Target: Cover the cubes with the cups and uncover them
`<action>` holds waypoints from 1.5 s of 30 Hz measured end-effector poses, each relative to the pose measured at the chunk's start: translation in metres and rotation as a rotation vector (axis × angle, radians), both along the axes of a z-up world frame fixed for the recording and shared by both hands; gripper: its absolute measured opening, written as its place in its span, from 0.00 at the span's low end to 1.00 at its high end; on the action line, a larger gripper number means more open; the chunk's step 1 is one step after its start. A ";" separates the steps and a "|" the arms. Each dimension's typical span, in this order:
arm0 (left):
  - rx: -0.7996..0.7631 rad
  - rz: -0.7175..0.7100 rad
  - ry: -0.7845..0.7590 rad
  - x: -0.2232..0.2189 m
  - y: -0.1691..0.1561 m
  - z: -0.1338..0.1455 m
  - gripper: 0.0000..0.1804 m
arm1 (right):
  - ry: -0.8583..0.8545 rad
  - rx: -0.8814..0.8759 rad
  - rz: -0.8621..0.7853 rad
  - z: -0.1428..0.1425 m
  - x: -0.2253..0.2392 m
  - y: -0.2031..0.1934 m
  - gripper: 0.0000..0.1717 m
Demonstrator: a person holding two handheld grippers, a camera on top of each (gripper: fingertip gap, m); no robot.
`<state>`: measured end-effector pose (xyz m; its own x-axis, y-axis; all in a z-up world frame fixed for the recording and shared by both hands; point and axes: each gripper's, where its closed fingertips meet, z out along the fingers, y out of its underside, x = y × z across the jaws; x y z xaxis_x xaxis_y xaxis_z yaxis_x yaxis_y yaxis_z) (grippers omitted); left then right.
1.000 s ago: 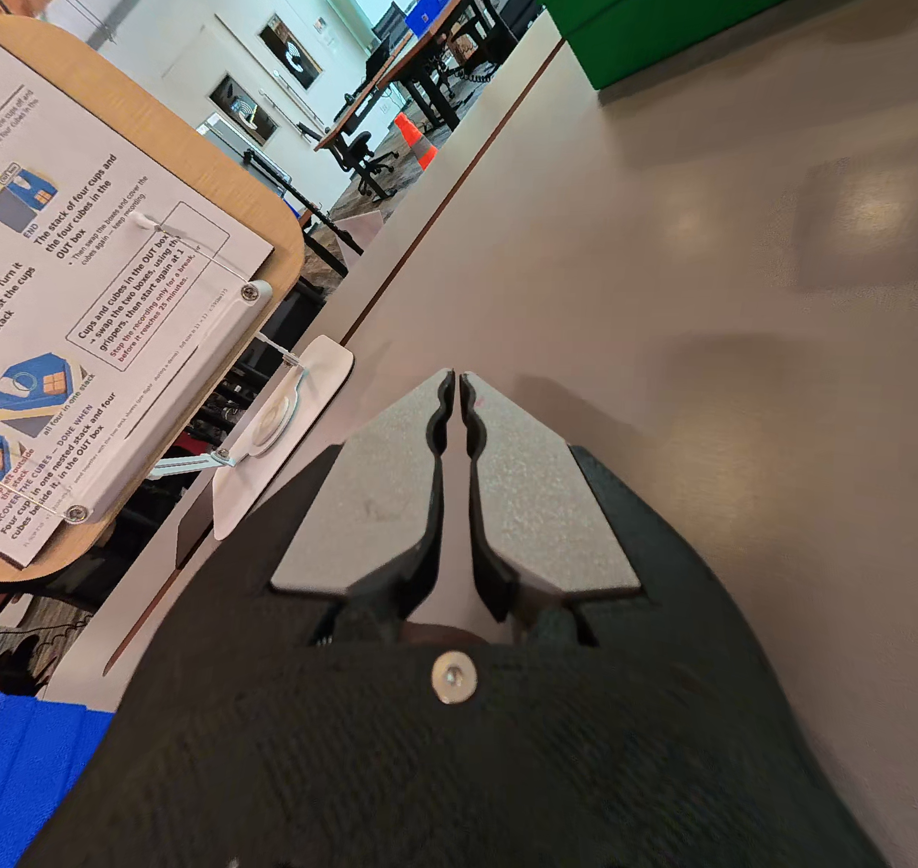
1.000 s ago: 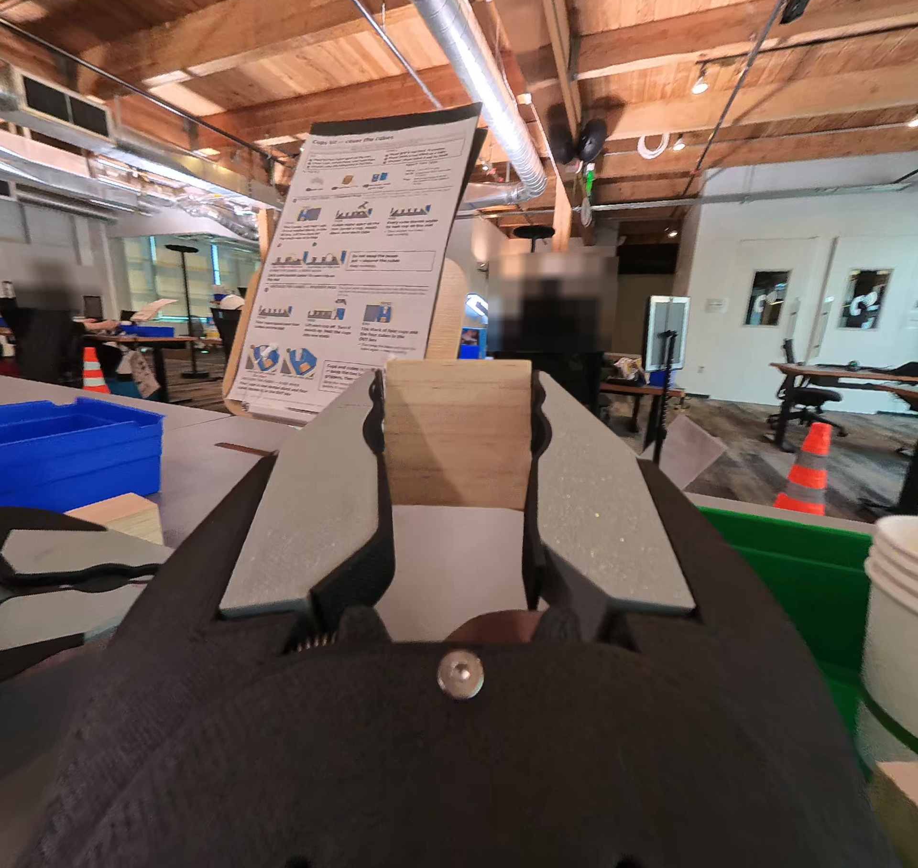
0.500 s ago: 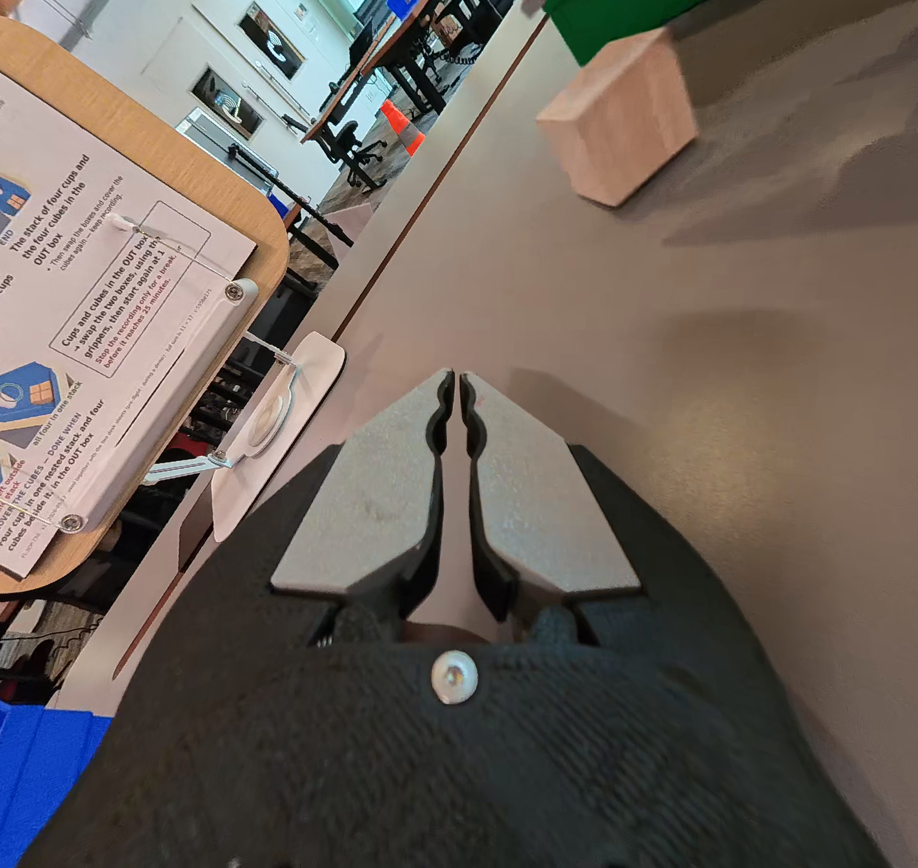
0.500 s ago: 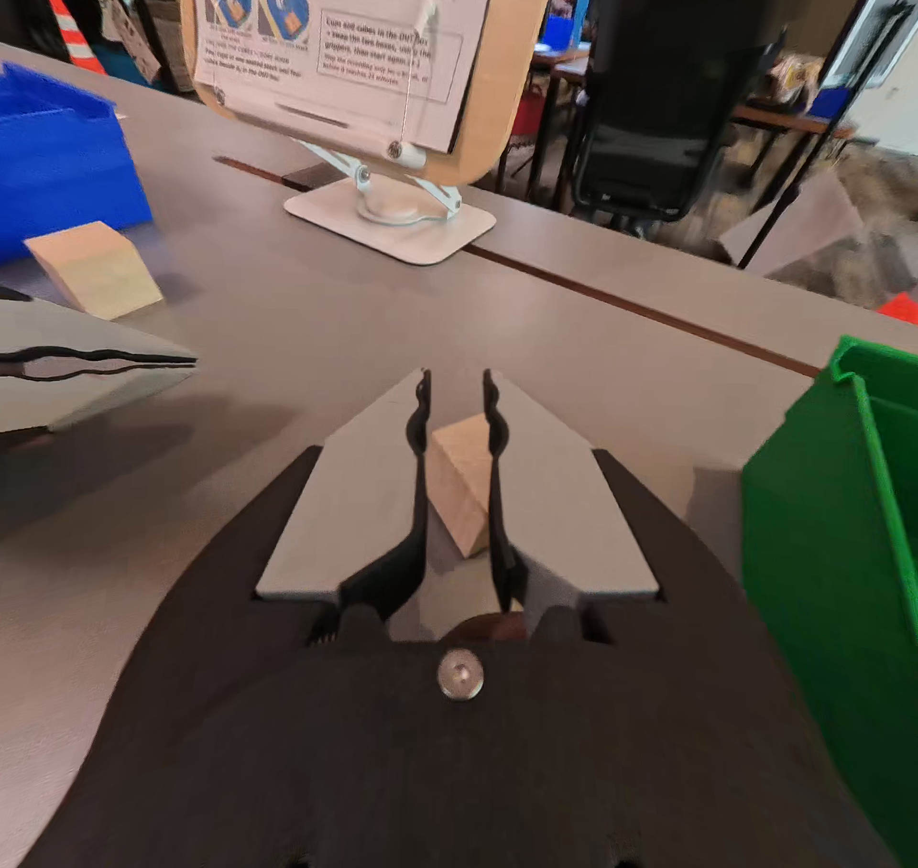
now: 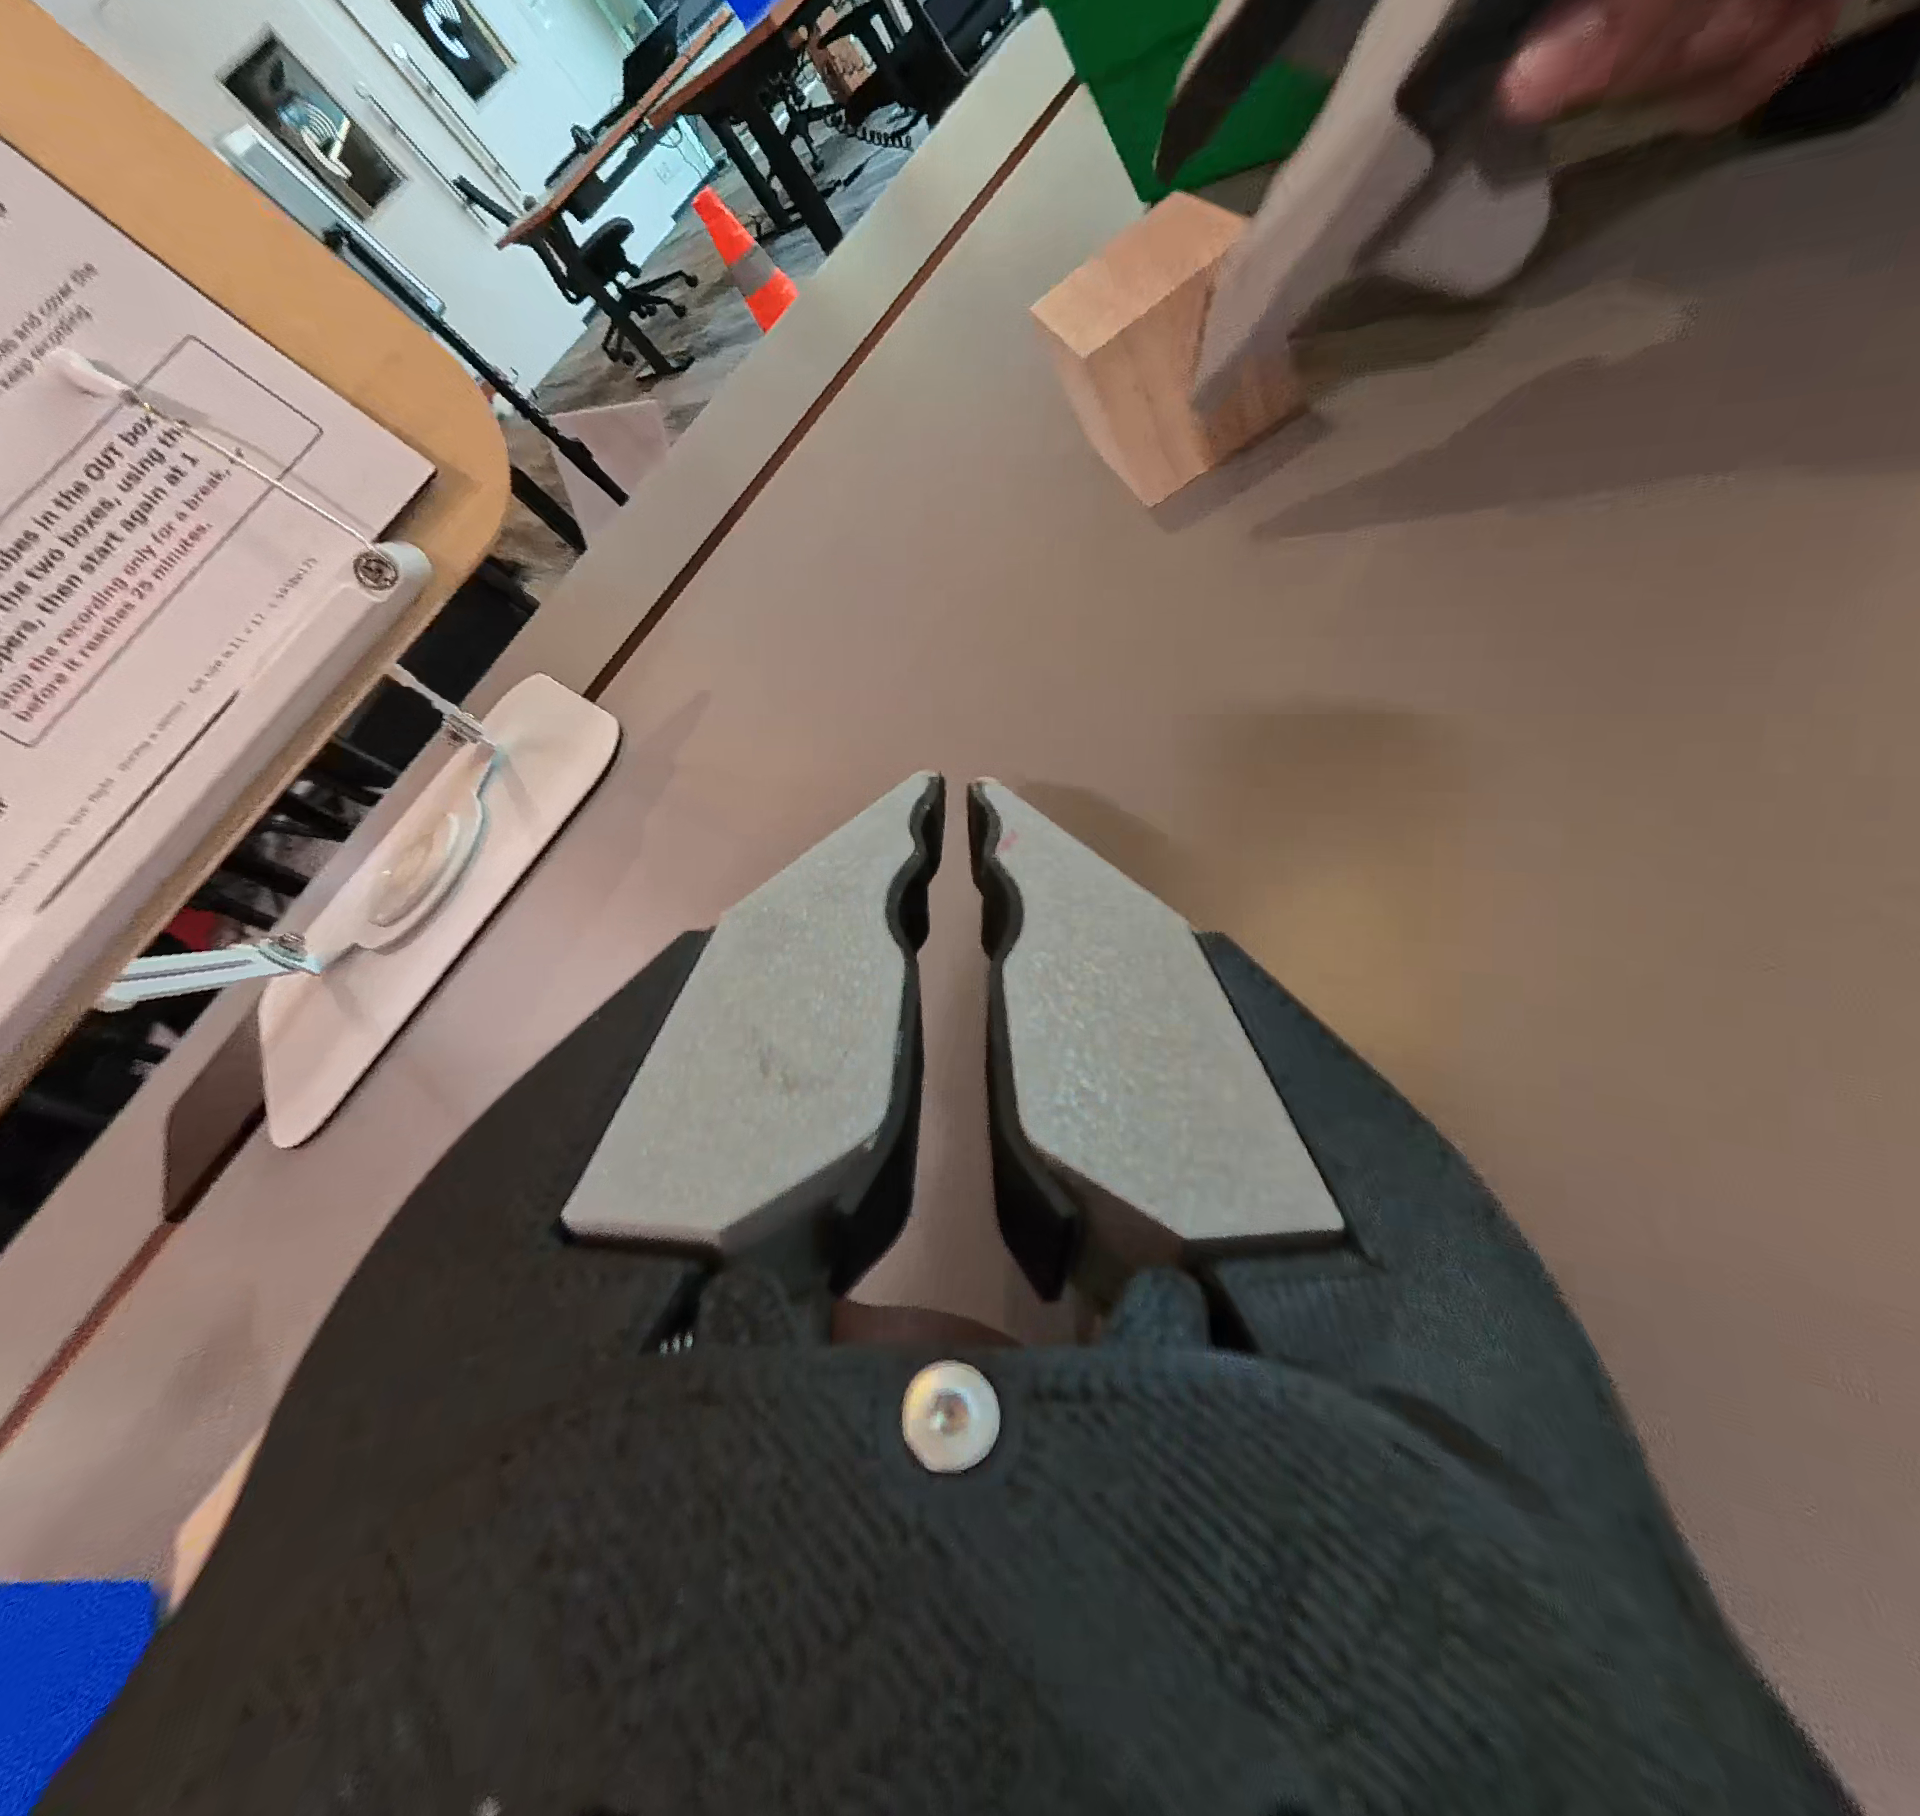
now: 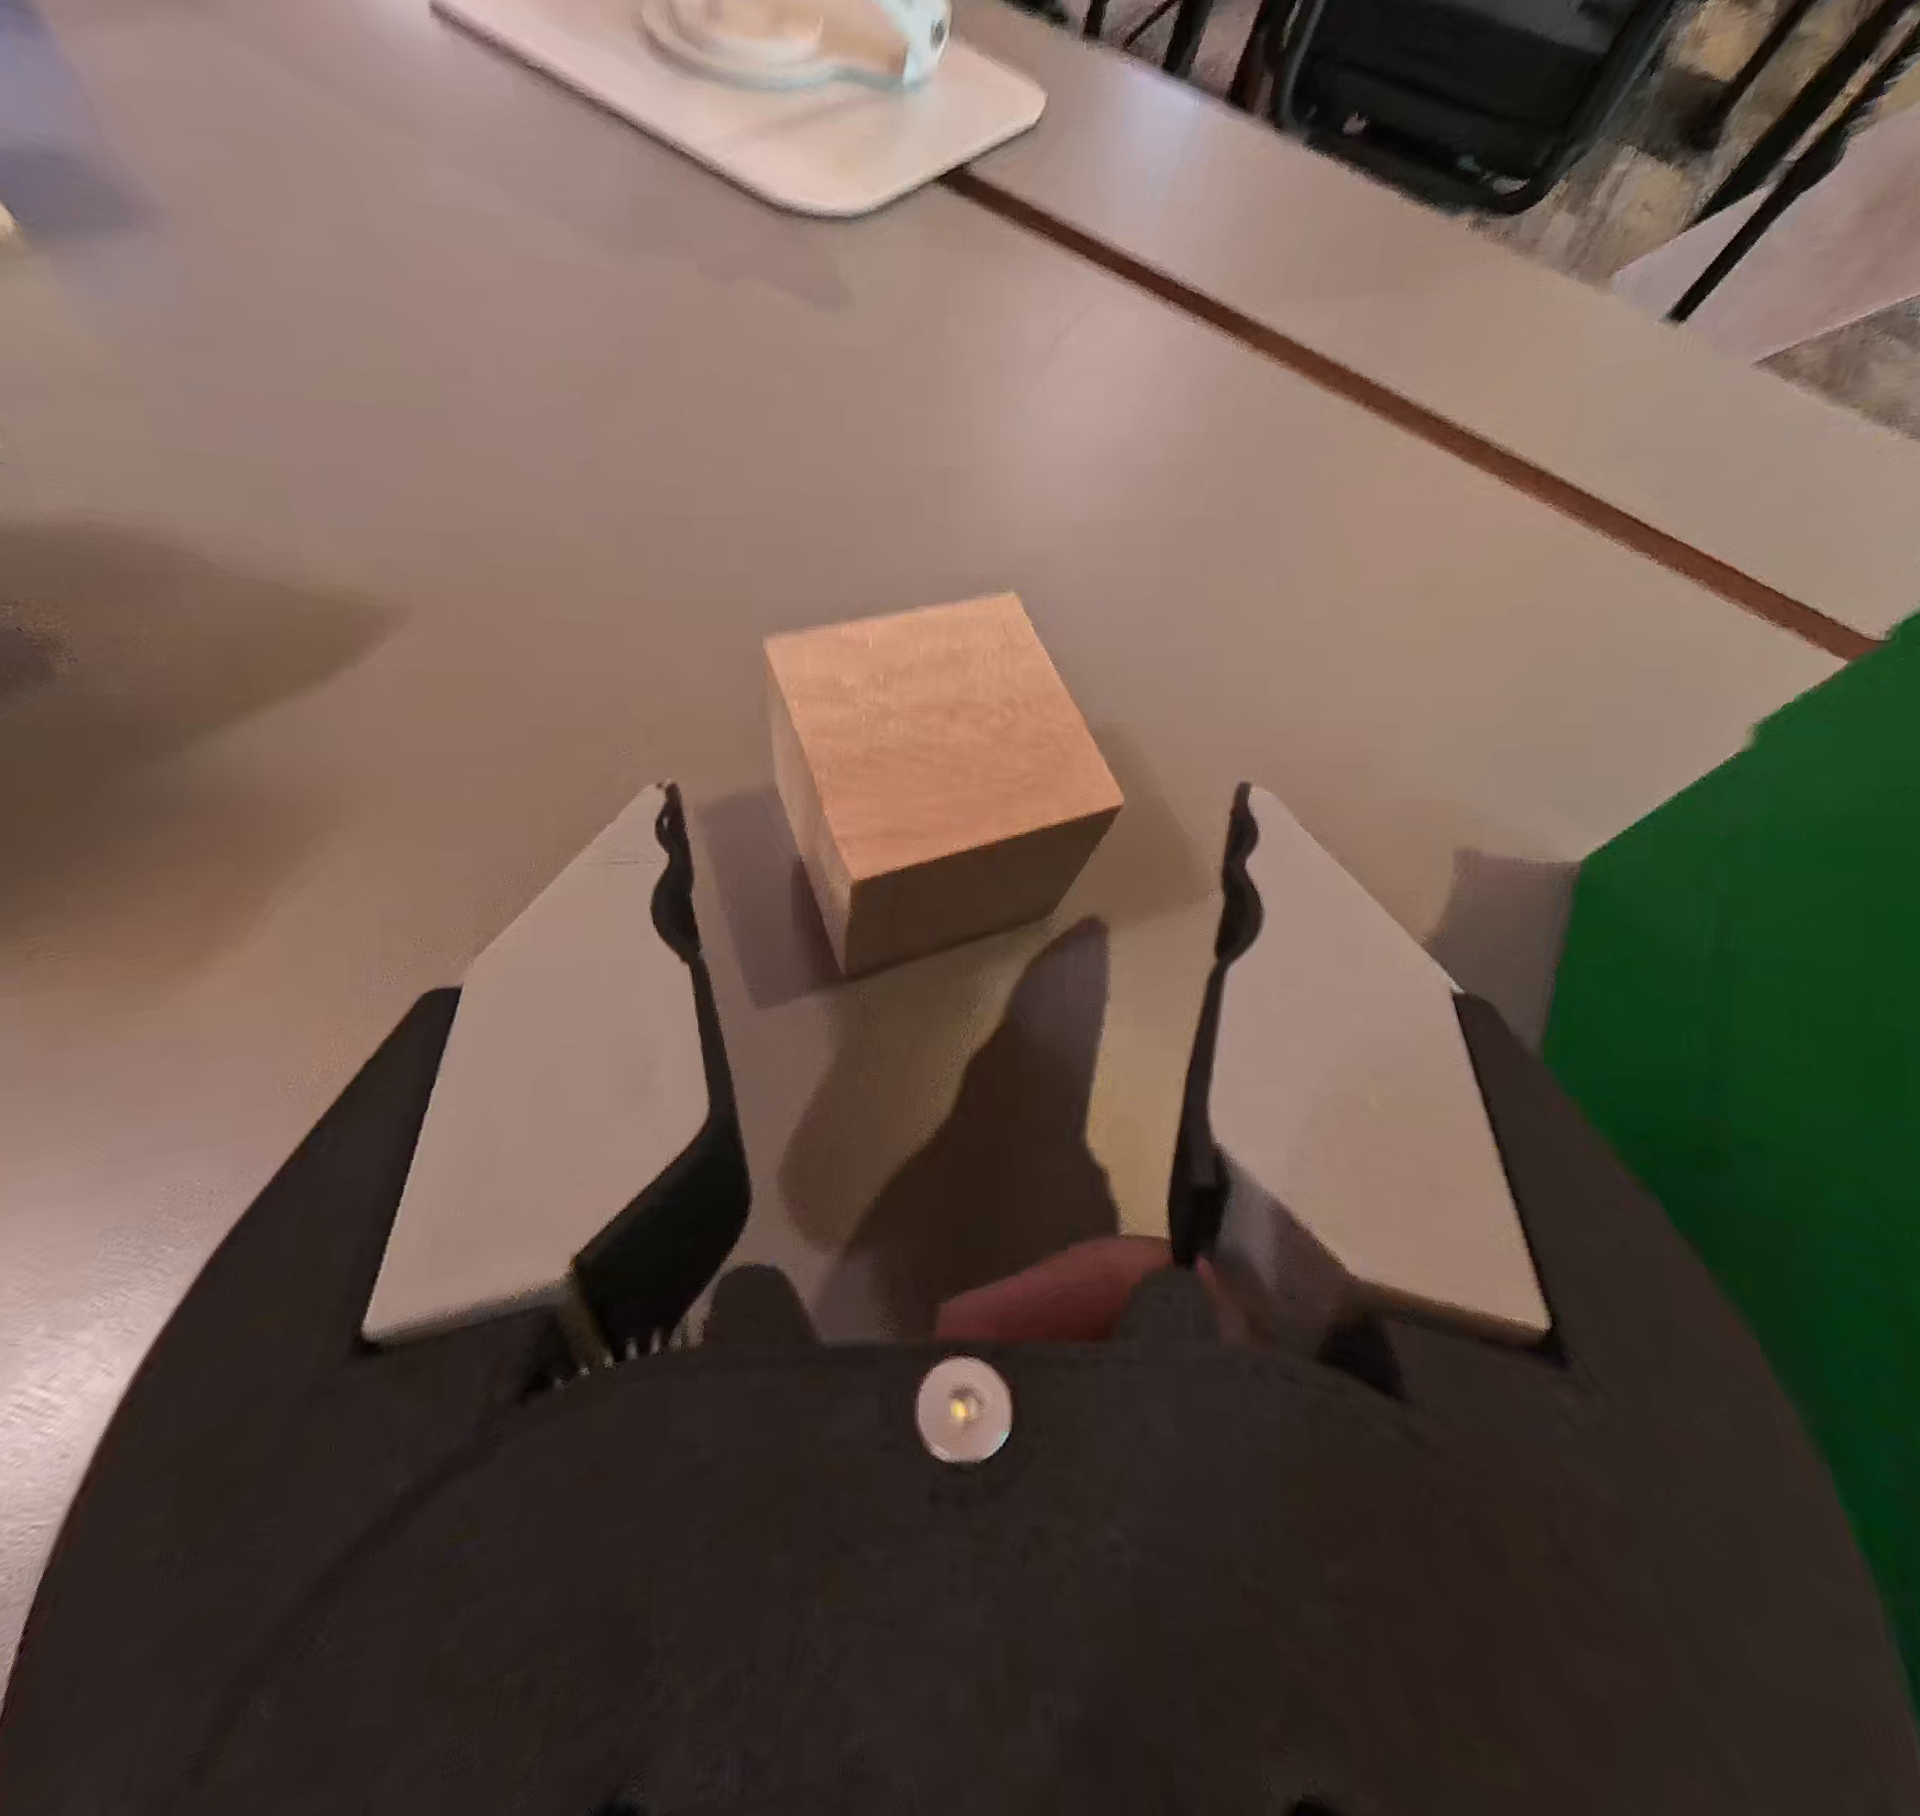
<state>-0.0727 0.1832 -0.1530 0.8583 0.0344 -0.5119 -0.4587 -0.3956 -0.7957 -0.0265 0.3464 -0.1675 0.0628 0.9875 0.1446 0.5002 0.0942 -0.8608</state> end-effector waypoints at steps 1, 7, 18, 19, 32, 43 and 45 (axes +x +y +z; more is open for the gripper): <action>0.003 0.000 -0.024 -0.001 -0.001 0.001 0.01 | -0.042 -0.011 0.025 -0.009 -0.002 0.000 0.60; -0.004 -0.002 -0.043 0.000 -0.001 0.000 0.02 | -0.117 -0.127 0.132 -0.021 -0.014 -0.009 0.50; -0.025 0.028 -0.030 -0.006 -0.002 -0.004 0.02 | 0.016 0.046 0.199 0.011 -0.019 -0.037 0.35; -0.024 0.037 -0.034 -0.008 -0.002 -0.004 0.02 | 0.049 0.060 0.192 0.021 -0.018 -0.040 0.35; -0.038 0.080 0.003 -0.018 -0.004 -0.006 0.02 | 0.301 0.270 -0.114 0.152 0.130 -0.006 0.35; -0.034 0.071 0.039 -0.014 -0.004 -0.005 0.02 | -0.492 -0.012 -0.265 -0.003 0.209 0.119 0.35; -0.036 0.077 0.031 -0.016 -0.005 -0.006 0.02 | -0.477 -0.007 -0.260 0.002 0.196 0.127 0.36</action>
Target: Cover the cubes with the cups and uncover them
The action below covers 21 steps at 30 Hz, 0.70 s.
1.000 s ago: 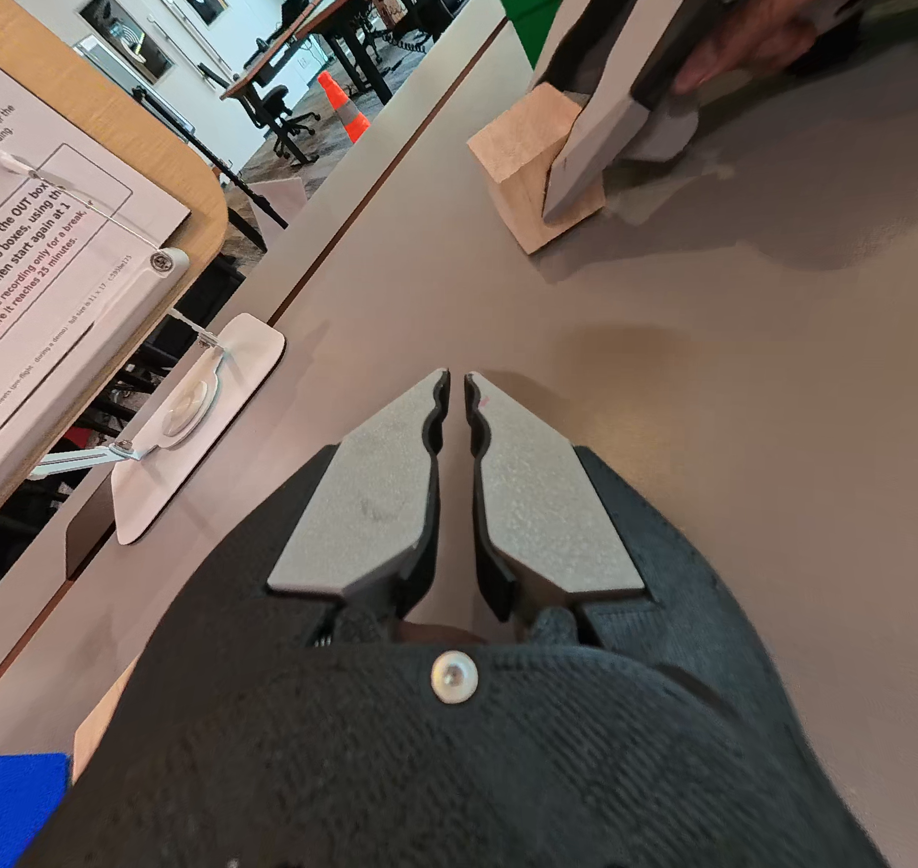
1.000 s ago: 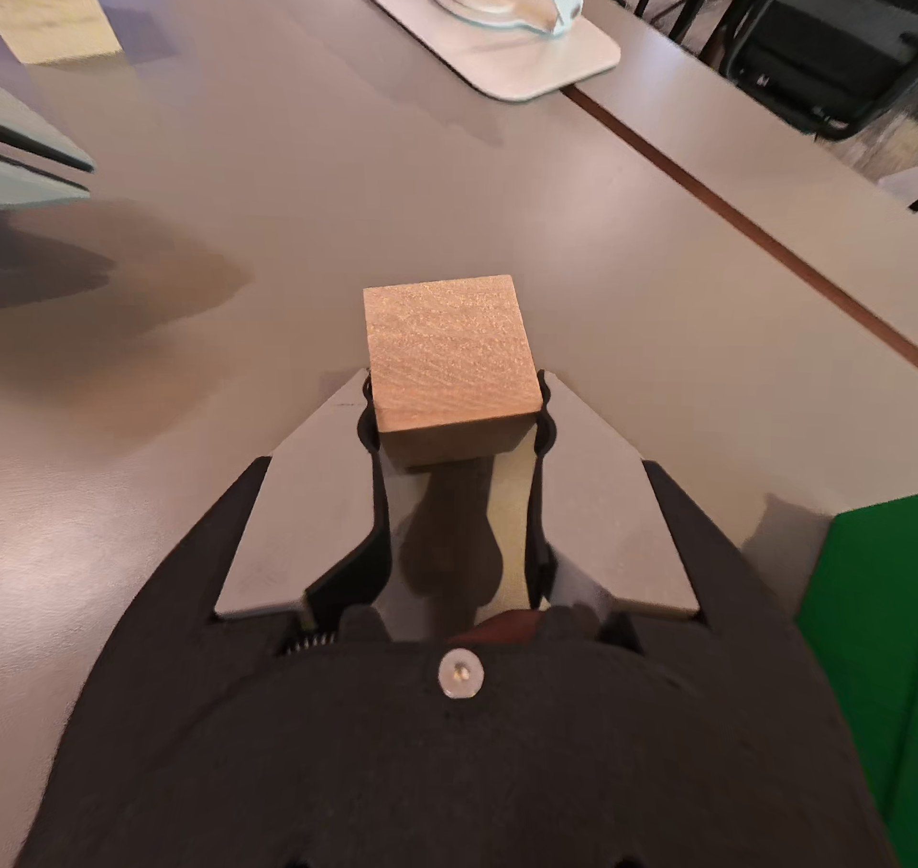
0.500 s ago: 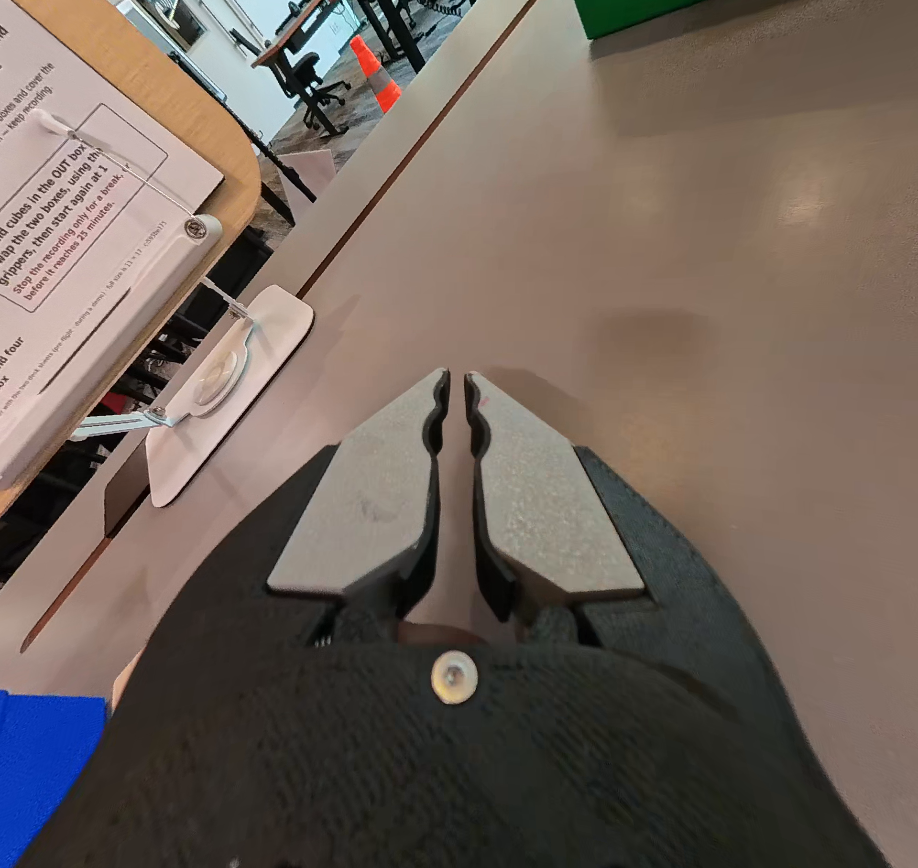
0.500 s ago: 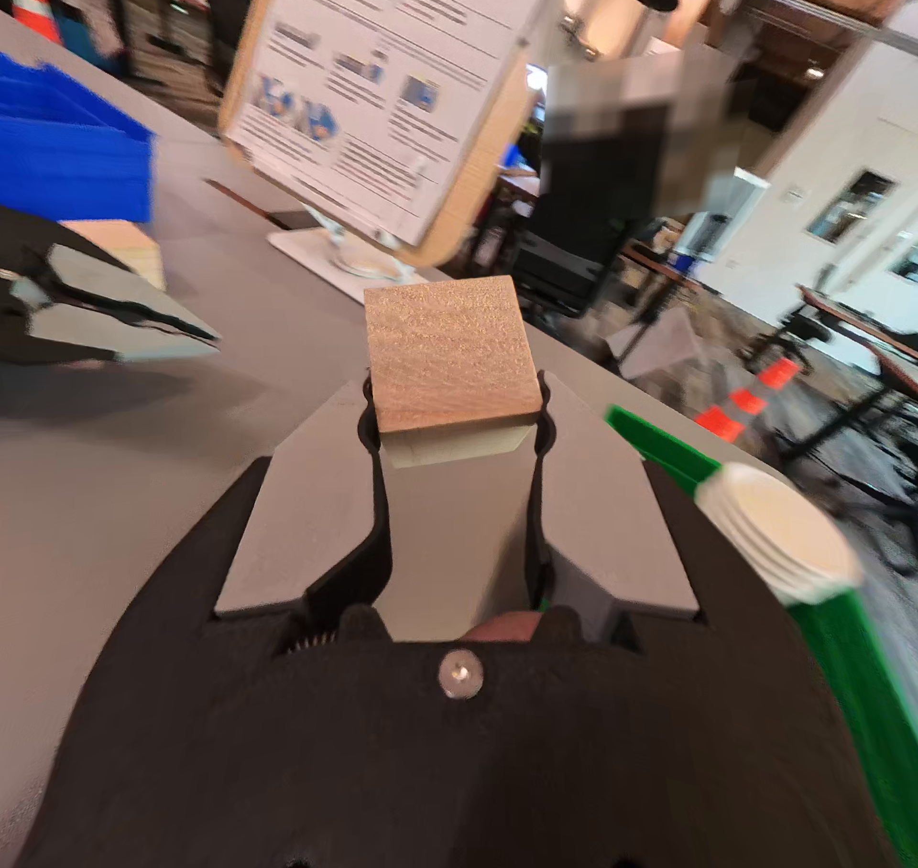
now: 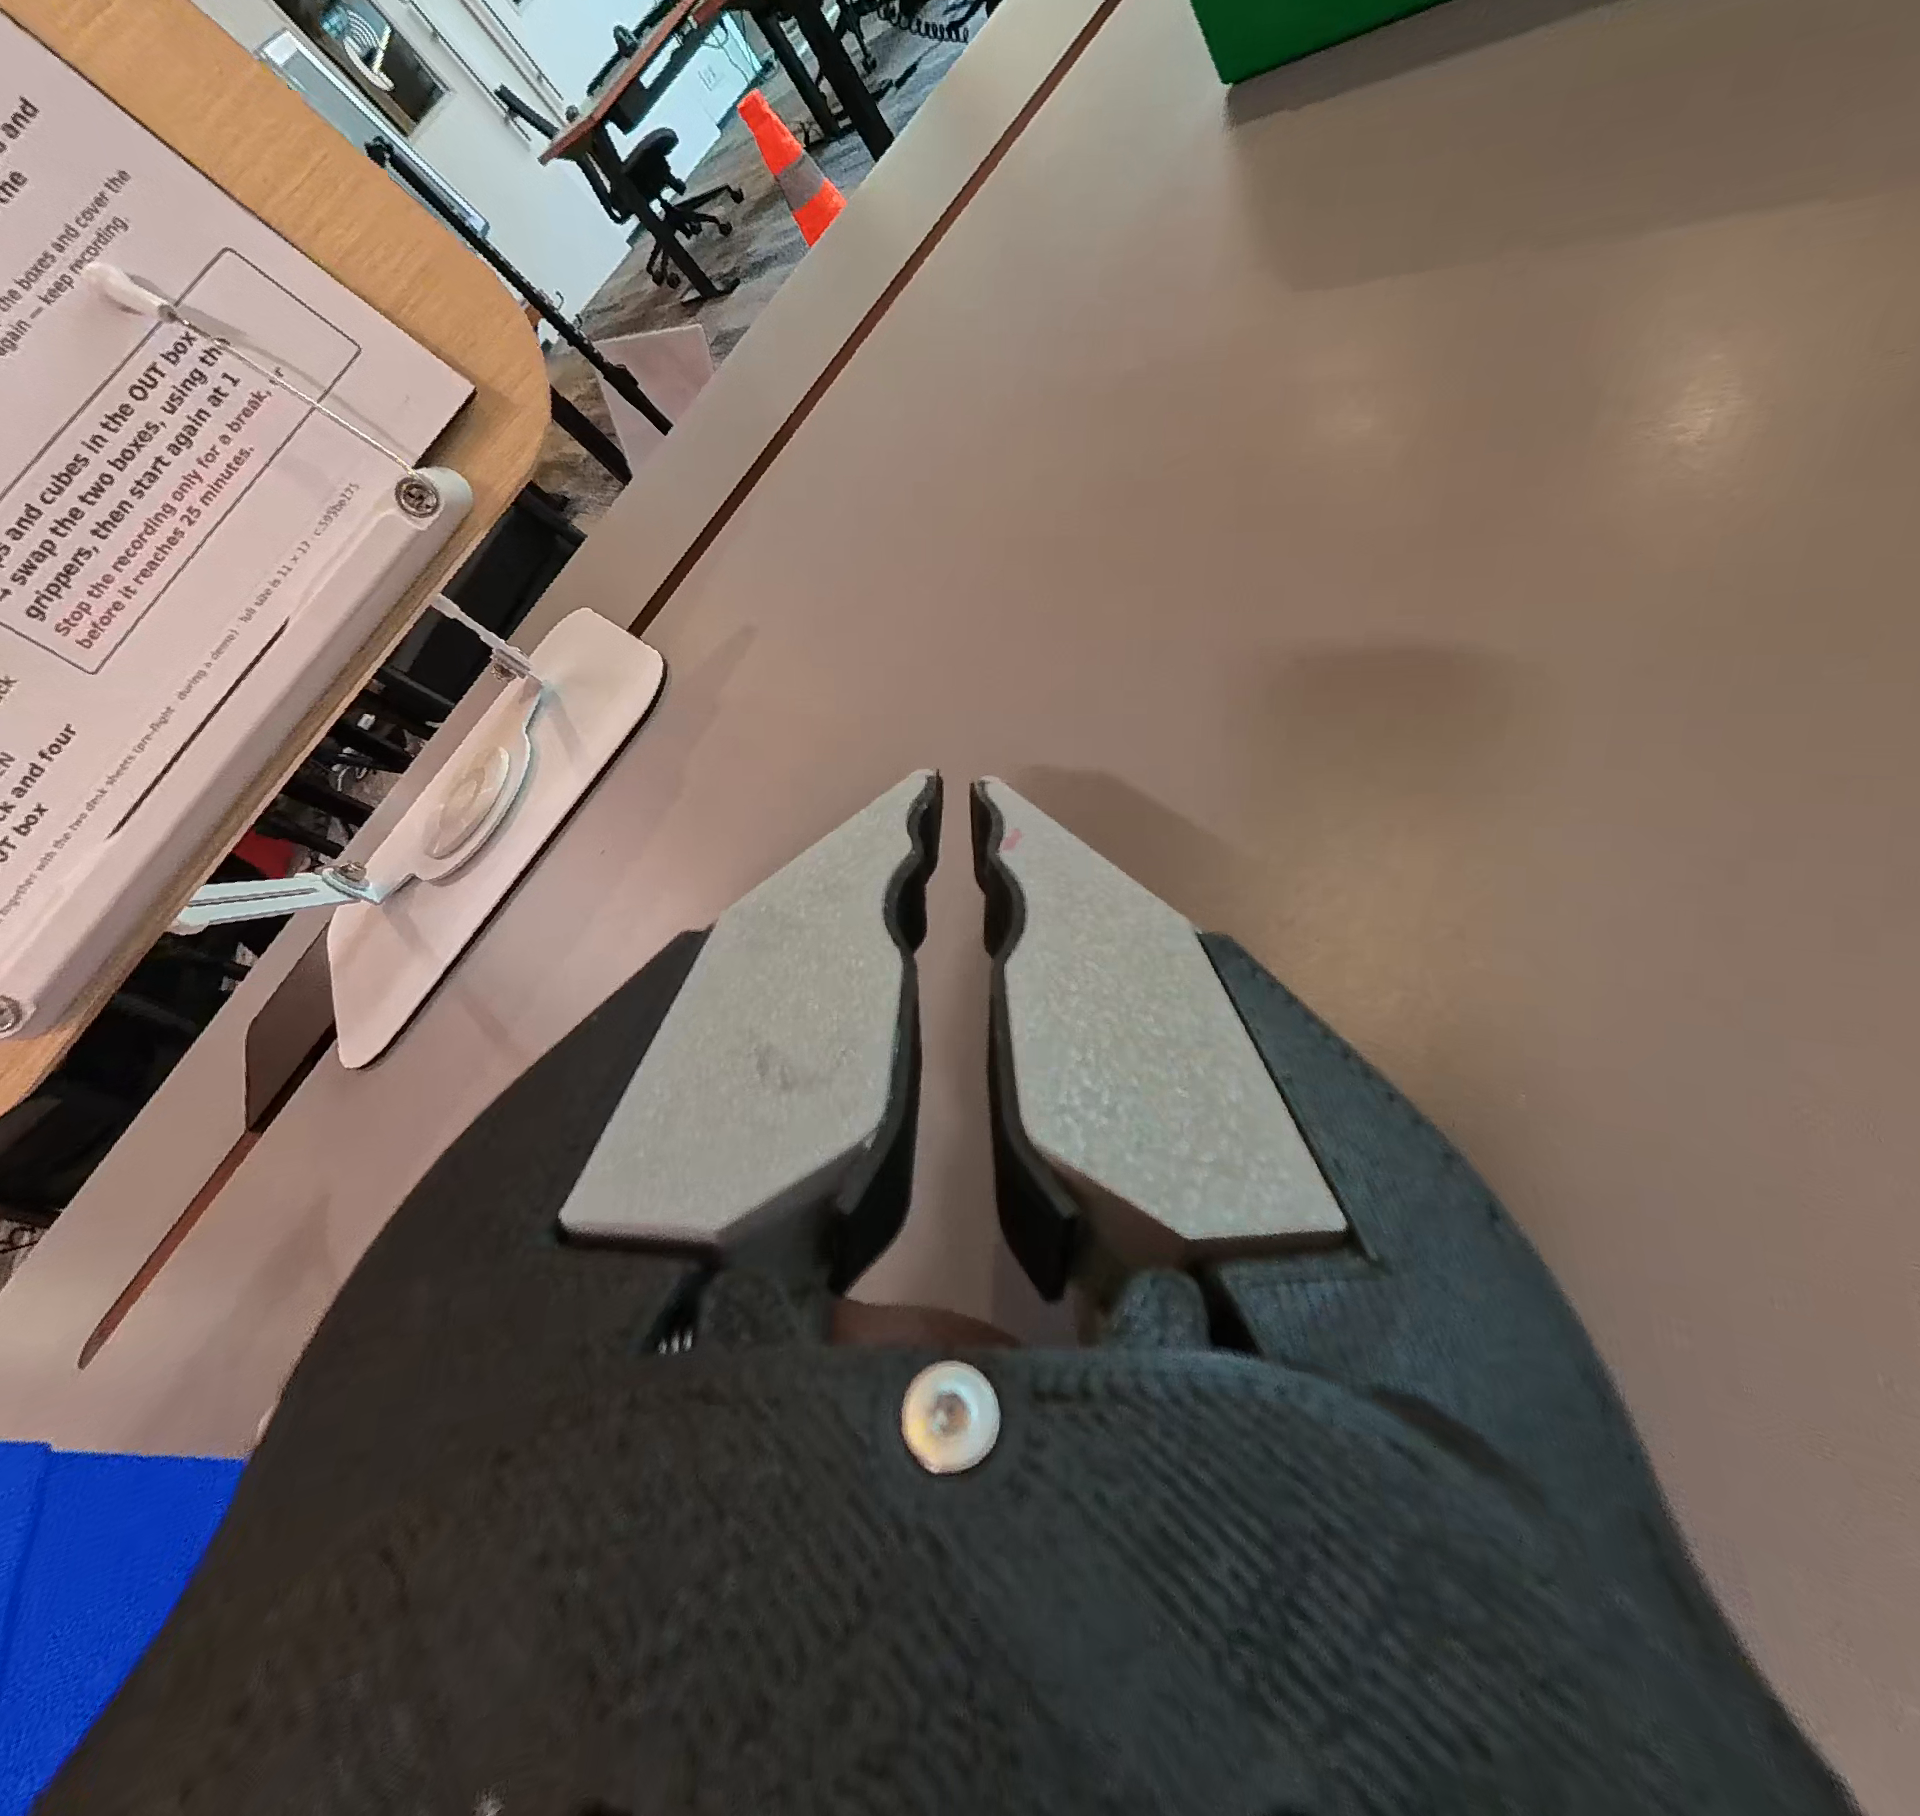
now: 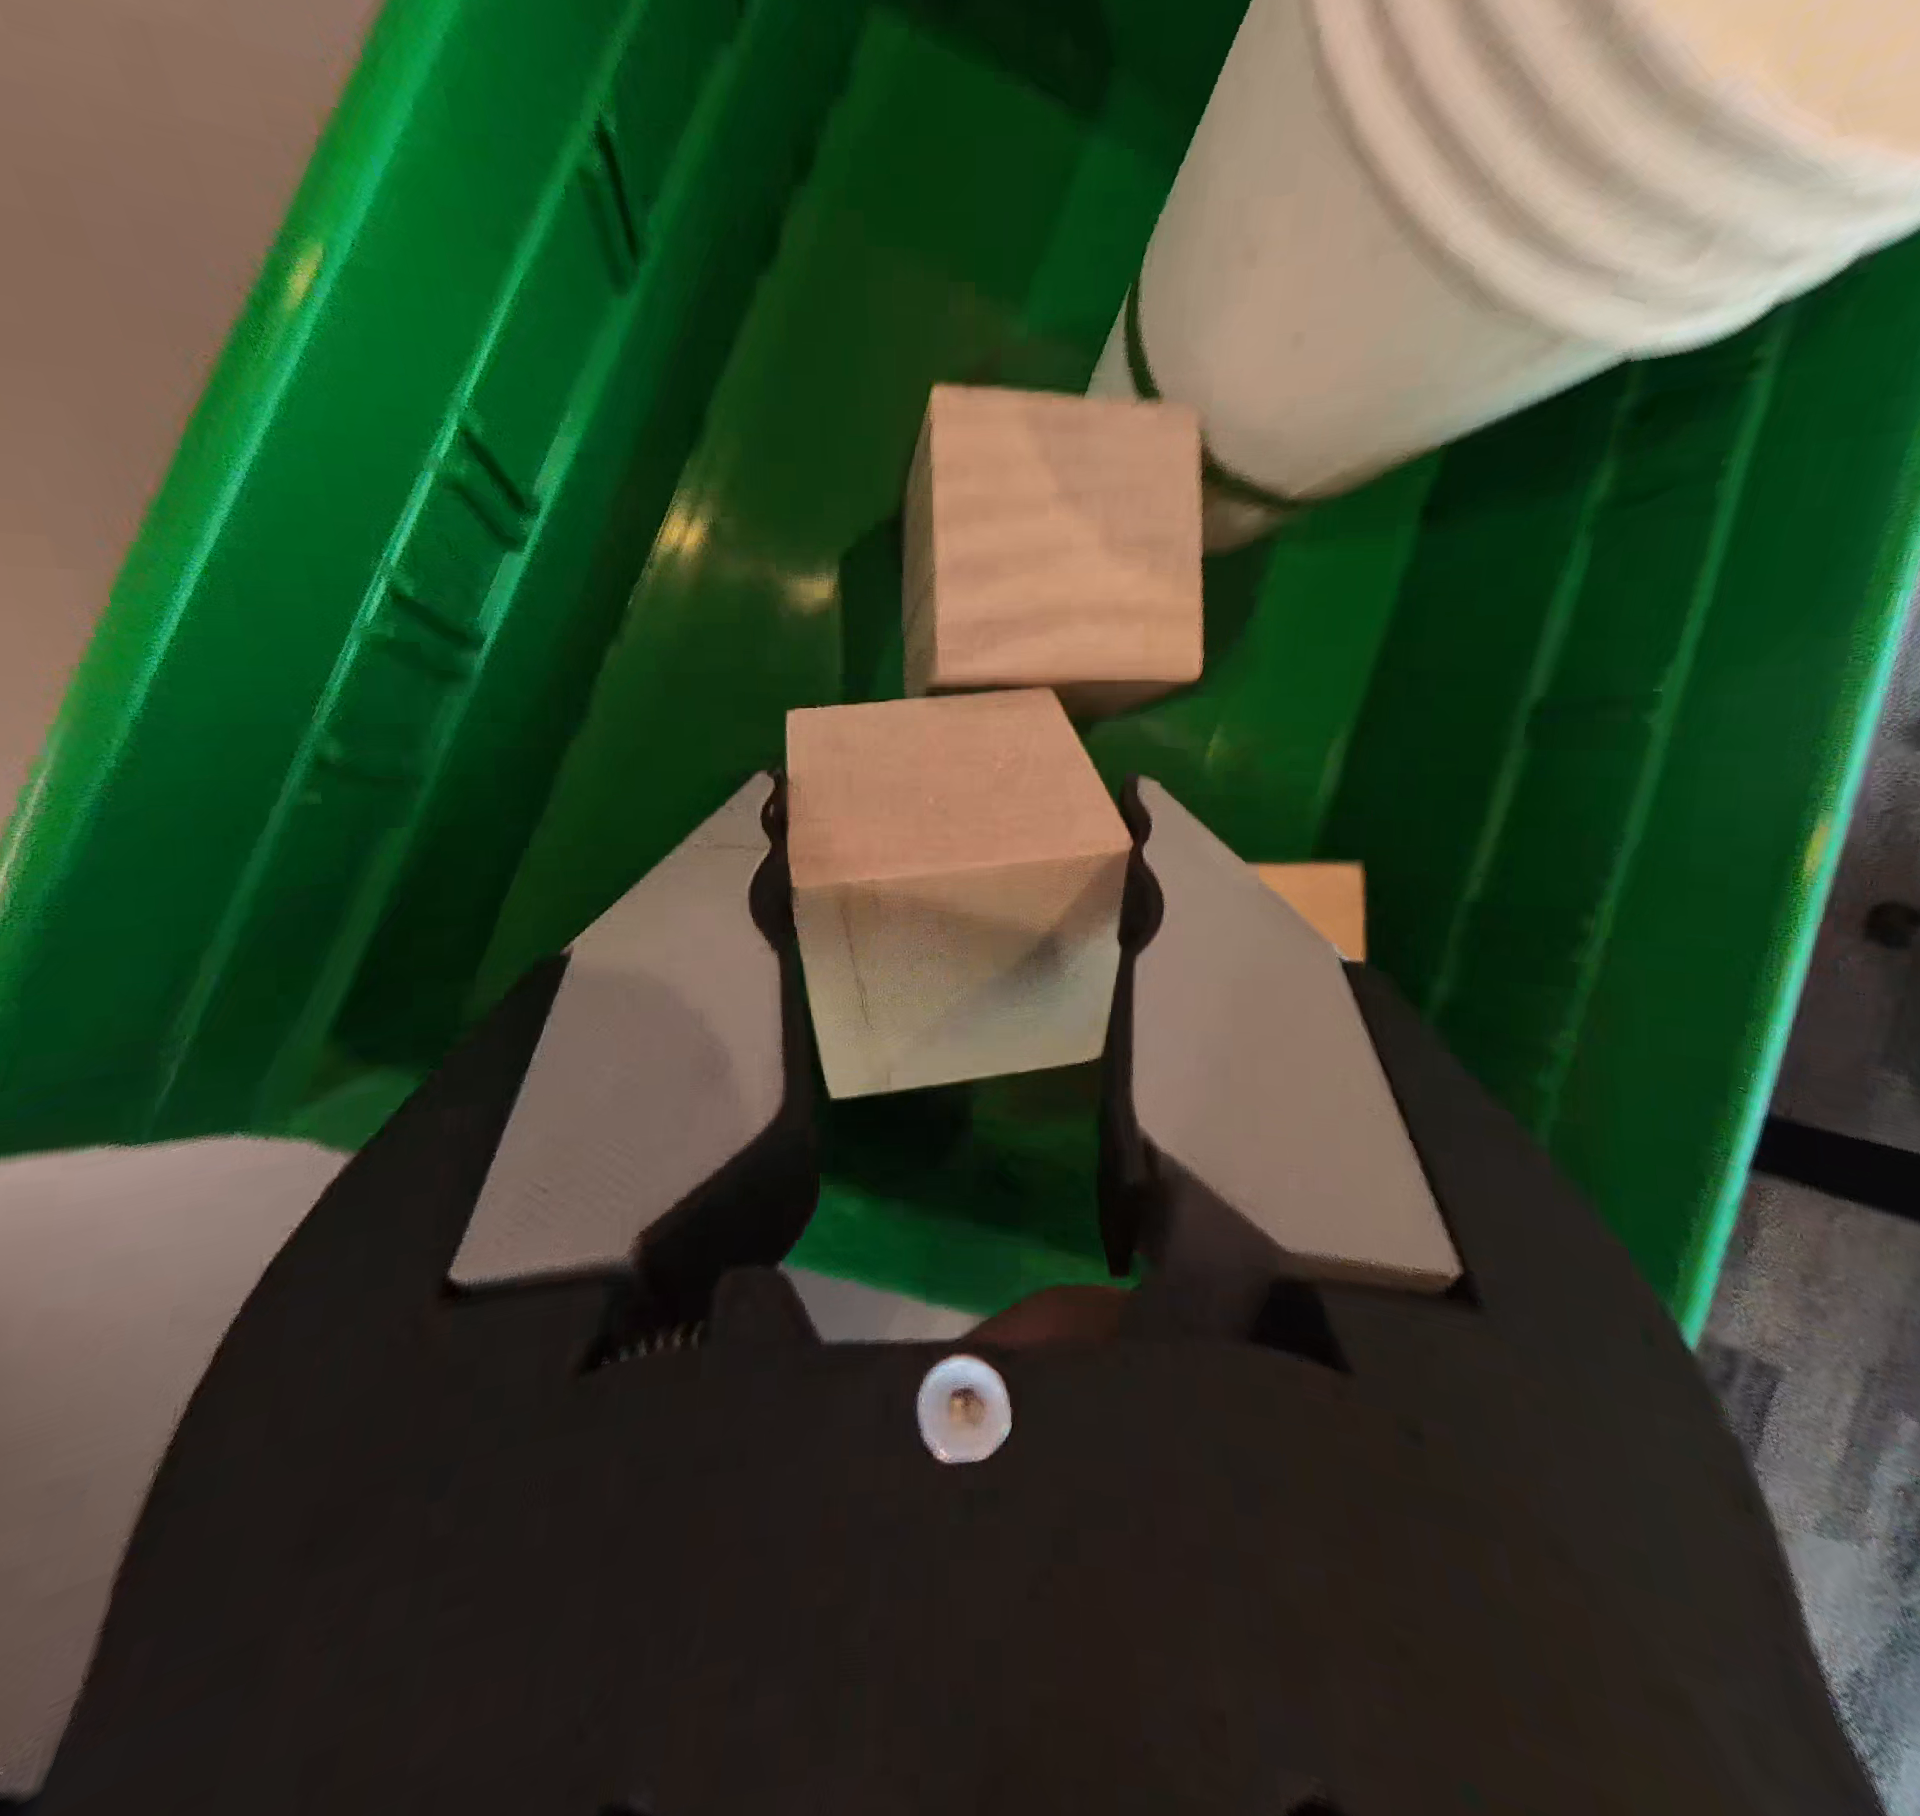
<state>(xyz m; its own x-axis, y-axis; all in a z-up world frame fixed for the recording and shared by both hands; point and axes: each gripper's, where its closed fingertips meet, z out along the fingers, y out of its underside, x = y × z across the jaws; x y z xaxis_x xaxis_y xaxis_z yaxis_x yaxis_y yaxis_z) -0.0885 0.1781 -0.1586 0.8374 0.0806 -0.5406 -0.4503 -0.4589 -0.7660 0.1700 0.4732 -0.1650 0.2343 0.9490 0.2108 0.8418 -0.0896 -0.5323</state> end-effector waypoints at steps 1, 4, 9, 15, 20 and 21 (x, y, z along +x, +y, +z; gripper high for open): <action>-0.001 0.005 -0.003 -0.001 -0.001 0.000 0.02 | -0.001 0.020 0.009 0.001 -0.005 0.004 0.36; 0.005 0.012 -0.011 -0.003 -0.002 0.001 0.02 | -0.114 0.004 0.008 -0.016 -0.002 0.011 0.38; -0.002 0.014 -0.019 -0.004 -0.002 0.000 0.02 | -0.169 0.080 -0.032 -0.013 0.005 0.027 0.44; -0.014 0.013 -0.014 -0.004 -0.002 -0.002 0.02 | -0.214 0.258 -0.026 0.003 0.003 0.034 0.41; -0.001 0.050 -0.047 -0.011 -0.003 0.000 0.03 | 0.164 0.389 -0.080 0.098 -0.024 0.006 0.34; 0.004 0.063 -0.058 -0.014 -0.003 0.000 0.03 | 0.257 0.407 -0.049 0.120 -0.033 -0.011 0.35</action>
